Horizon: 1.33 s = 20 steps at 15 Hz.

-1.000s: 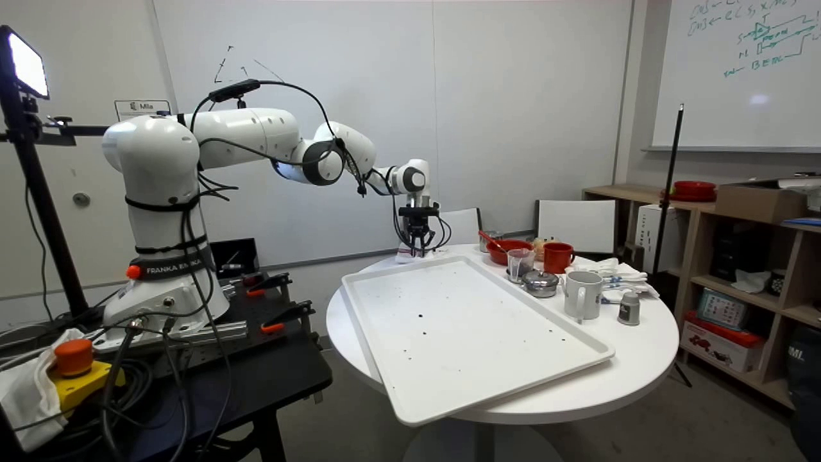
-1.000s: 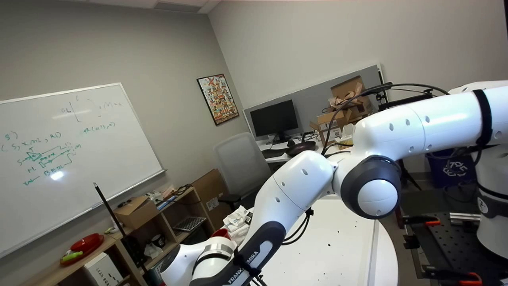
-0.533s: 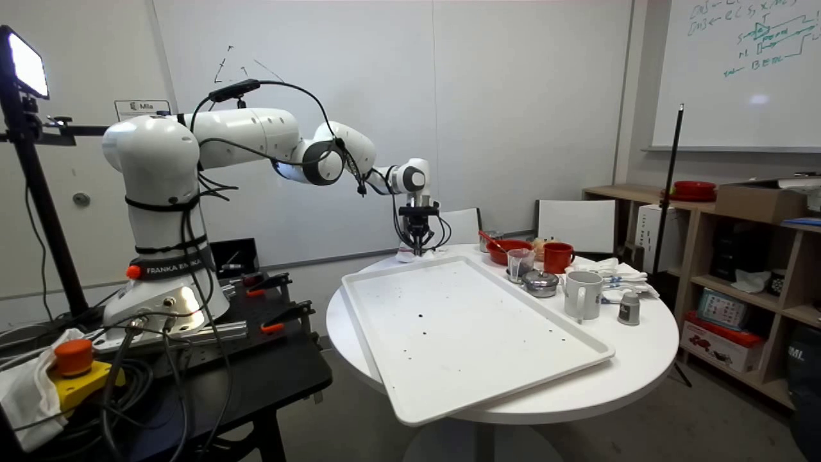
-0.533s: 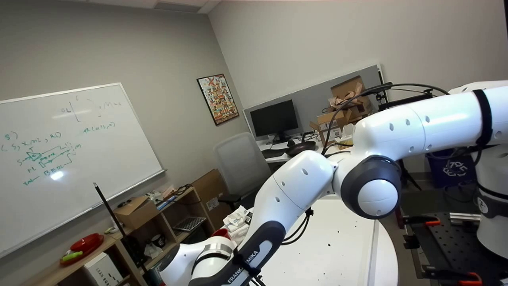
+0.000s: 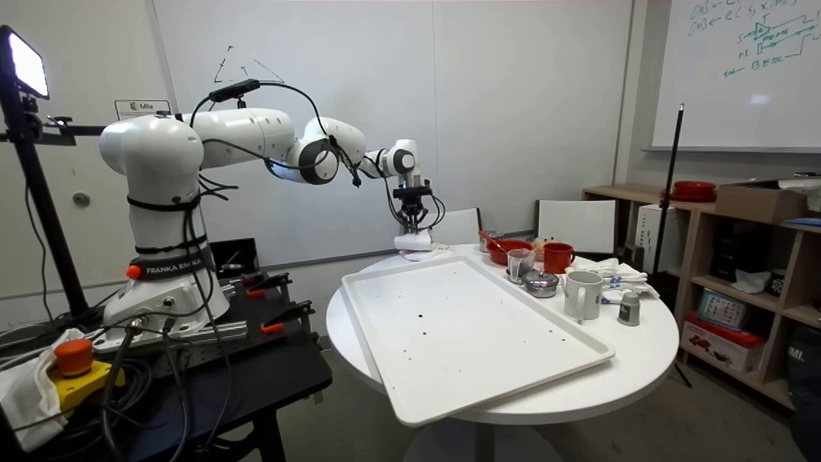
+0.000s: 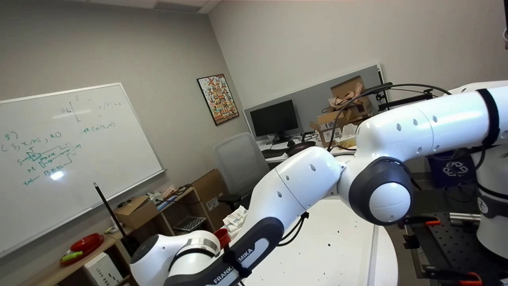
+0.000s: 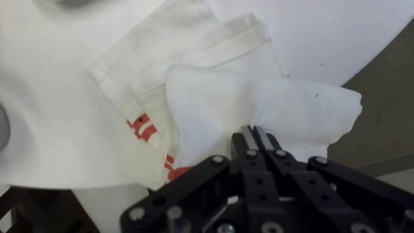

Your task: Pick up the cloth from the table and clean the tray

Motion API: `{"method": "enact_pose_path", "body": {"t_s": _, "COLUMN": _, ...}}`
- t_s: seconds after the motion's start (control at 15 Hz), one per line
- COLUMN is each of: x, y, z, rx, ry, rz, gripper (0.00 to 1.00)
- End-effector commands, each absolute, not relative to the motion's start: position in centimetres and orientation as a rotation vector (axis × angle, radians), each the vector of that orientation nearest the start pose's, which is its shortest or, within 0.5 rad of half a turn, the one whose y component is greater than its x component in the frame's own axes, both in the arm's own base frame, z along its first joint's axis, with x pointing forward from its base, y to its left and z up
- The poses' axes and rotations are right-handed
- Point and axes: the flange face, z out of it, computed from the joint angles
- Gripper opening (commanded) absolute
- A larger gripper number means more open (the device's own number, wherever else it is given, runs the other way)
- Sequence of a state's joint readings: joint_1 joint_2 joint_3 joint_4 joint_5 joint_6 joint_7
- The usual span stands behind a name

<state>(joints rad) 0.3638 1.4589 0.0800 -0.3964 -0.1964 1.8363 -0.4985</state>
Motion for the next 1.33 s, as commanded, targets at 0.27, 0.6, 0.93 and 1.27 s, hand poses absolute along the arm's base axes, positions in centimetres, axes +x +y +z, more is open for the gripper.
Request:
{"method": "enact_pose_path", "body": {"t_s": 0.27, "x": 75.3, "y": 31.5, "z": 20.6, "rx": -2.852, "ry": -1.478, "rz": -0.158, "gripper": 0.01}}
{"method": "enact_pose_path", "body": {"t_s": 0.6, "x": 76.4, "y": 31.3, "z": 25.9, "rx": -2.877, "ry": -1.442, "rz": -0.307, "gripper": 0.01}}
{"method": "enact_pose_path", "body": {"t_s": 0.93, "x": 77.1, "y": 30.7, "z": 32.6, "rx": -2.896, "ry": -1.401, "rz": -0.457, "gripper": 0.01}}
{"method": "enact_pose_path", "body": {"t_s": 1.27, "x": 77.9, "y": 28.8, "z": 37.6, "rx": -2.919, "ry": -1.31, "rz": -0.585, "gripper": 0.01}}
